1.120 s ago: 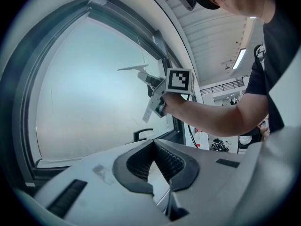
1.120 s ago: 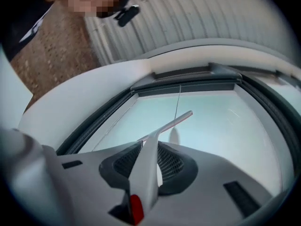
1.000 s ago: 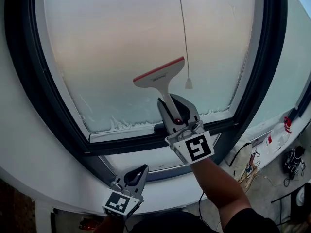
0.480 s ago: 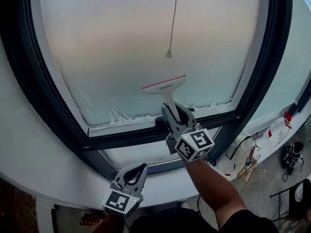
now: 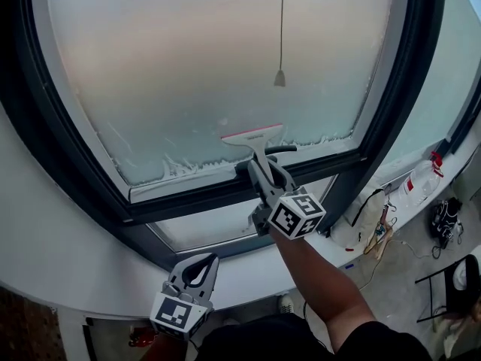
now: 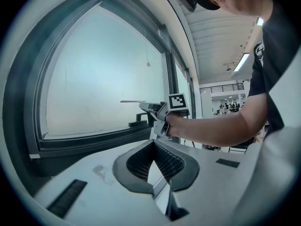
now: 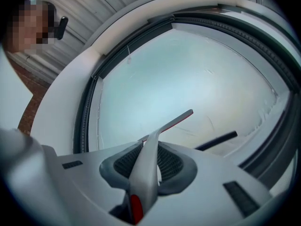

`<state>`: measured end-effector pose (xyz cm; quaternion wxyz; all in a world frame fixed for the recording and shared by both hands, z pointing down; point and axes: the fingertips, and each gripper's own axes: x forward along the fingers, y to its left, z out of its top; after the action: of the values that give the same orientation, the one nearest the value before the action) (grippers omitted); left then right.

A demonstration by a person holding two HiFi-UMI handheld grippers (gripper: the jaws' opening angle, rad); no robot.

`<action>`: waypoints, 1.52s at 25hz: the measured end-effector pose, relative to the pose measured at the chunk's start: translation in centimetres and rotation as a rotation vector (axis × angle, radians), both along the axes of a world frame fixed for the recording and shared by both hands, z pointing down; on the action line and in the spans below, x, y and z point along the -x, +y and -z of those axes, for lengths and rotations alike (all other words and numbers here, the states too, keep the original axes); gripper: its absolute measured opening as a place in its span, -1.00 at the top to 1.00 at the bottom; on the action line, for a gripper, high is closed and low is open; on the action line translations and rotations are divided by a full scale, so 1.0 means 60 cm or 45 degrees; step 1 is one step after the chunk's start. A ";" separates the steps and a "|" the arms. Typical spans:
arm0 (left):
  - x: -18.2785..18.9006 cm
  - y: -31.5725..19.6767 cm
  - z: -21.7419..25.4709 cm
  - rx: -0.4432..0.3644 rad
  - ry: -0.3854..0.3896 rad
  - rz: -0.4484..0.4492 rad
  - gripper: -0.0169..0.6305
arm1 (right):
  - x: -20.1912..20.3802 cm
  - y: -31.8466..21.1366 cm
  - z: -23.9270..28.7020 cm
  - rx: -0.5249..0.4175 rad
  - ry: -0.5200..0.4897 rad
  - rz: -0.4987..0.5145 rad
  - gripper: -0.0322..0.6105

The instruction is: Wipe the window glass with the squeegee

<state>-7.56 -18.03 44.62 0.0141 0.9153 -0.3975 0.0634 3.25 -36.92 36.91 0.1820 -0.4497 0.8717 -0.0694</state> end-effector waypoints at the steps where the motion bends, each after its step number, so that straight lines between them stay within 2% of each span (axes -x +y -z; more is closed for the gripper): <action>1: 0.004 0.004 -0.004 0.006 0.001 -0.007 0.94 | -0.001 -0.001 -0.010 0.021 -0.013 0.002 0.67; 8: 0.038 0.028 -0.026 0.057 0.026 -0.028 0.94 | -0.006 -0.001 -0.066 0.152 -0.051 -0.033 0.67; 13: 0.059 0.043 -0.045 0.122 0.011 0.004 0.95 | -0.007 -0.002 -0.073 0.169 -0.007 -0.066 0.67; 19: 0.051 0.069 -0.040 0.096 0.051 0.008 0.94 | -0.008 0.002 -0.067 0.219 -0.019 -0.043 0.67; 22: 0.046 0.081 -0.028 0.069 0.065 0.051 0.94 | -0.012 0.033 -0.056 0.212 -0.010 0.002 0.67; 28: -0.003 0.123 -0.028 0.031 0.069 0.112 0.95 | -0.087 0.169 -0.070 0.252 0.121 0.070 0.67; 34: -0.101 0.221 -0.046 0.090 0.186 0.185 0.94 | -0.225 0.378 -0.142 0.356 0.265 0.164 0.67; 38: -0.159 0.306 -0.074 0.136 0.187 0.259 0.95 | -0.302 0.522 -0.199 0.427 0.305 0.218 0.67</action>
<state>1.97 0.35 49.08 0.0982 0.8705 -0.4821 0.0158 21.38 -5.57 48.88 -0.0068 -0.4031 0.8983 -0.1745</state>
